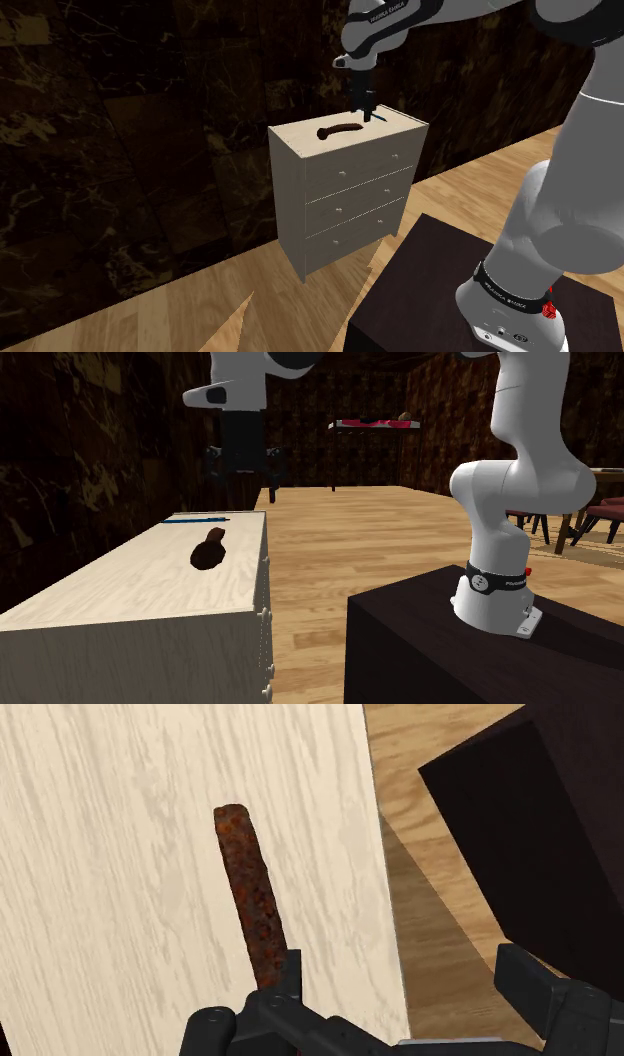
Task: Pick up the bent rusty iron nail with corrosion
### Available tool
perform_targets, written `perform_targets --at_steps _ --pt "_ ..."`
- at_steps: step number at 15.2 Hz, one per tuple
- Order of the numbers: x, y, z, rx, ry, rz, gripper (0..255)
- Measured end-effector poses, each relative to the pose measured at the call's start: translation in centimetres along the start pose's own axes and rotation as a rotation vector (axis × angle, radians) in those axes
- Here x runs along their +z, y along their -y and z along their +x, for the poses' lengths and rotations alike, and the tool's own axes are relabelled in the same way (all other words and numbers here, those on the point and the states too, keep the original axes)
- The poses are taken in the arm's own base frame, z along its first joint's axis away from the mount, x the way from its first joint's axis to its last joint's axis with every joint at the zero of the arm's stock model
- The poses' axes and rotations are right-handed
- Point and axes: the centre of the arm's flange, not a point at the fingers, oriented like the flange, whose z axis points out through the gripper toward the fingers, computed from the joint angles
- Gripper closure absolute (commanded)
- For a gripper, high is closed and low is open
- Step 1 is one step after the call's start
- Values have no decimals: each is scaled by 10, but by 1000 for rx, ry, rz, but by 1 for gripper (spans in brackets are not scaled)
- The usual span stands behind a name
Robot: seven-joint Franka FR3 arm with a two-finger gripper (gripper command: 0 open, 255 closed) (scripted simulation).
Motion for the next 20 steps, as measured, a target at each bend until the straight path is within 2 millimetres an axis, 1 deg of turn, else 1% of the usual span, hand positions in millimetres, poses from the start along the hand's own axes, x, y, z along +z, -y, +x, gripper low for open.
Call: perform_targets --at_steps 2,3,4,6,8,13,14,20 --pt "5 -22 11 -86 8 -8 0" --pt "11 -32 15 -130 13 -12 0" --pt "14 -43 23 -173 17 -15 0" --pt "22 -55 30 -221 21 -18 0" --pt "32 -57 34 -234 22 -19 0" --pt "58 -59 36 -238 22 -19 0" --pt "59 -58 36 -238 22 -19 255" --pt "61 -57 37 -238 22 -20 255"
